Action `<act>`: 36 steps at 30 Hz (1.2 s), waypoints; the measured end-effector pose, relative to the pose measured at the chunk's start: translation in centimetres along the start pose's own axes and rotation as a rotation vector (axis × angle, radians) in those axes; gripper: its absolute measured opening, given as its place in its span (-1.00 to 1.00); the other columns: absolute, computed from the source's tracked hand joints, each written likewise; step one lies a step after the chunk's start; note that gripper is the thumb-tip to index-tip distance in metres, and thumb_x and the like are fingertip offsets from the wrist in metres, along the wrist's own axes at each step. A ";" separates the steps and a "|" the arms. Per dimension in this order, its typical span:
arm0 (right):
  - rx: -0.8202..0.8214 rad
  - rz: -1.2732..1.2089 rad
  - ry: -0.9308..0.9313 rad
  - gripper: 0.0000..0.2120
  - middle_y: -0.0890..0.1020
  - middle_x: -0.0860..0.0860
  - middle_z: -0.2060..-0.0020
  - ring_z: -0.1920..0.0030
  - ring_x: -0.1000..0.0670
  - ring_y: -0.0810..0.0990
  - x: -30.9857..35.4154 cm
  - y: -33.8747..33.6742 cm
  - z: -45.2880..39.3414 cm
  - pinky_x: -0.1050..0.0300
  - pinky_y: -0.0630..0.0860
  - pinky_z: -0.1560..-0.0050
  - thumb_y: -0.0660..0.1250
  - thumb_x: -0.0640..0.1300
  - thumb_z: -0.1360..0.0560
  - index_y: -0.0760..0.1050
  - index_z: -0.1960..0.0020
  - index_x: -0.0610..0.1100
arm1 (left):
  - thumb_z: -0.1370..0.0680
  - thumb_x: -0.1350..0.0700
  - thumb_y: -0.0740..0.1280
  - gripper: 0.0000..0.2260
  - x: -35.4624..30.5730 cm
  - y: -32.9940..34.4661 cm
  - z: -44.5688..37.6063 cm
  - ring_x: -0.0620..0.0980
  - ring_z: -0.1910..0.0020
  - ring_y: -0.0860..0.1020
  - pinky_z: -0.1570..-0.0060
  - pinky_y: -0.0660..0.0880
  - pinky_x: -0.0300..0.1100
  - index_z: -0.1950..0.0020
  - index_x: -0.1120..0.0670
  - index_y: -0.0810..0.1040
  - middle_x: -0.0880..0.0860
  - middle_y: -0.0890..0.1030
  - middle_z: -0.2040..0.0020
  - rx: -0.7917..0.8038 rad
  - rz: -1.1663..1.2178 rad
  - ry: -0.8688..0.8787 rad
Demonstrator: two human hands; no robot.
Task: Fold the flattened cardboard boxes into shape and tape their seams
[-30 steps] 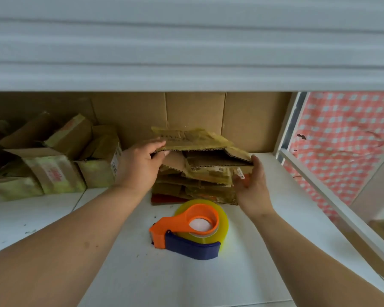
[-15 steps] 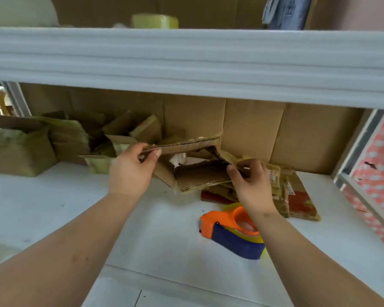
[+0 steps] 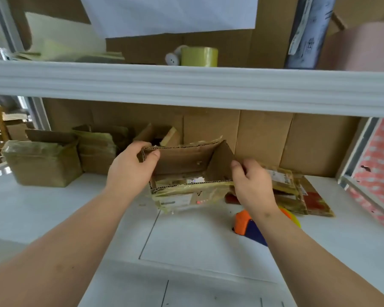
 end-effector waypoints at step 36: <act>0.086 -0.069 0.068 -0.82 0.63 0.06 0.10 0.08 0.09 0.58 -2.0 2.5 3.2 0.06 0.59 0.04 0.36 -0.04 -0.57 0.58 -0.16 -0.02 | -0.55 0.02 0.43 -0.87 5.4 2.7 1.8 0.02 -0.02 0.65 -0.14 0.59 0.03 -0.06 -0.17 0.63 0.02 0.67 -0.04 0.358 0.360 -0.169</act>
Point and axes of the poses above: each hand's wrist, its own z-axis away from the middle knuckle, its own y-axis out of the palm, x = y × z, the point moved 5 cm from there along -z, towards the middle knuckle
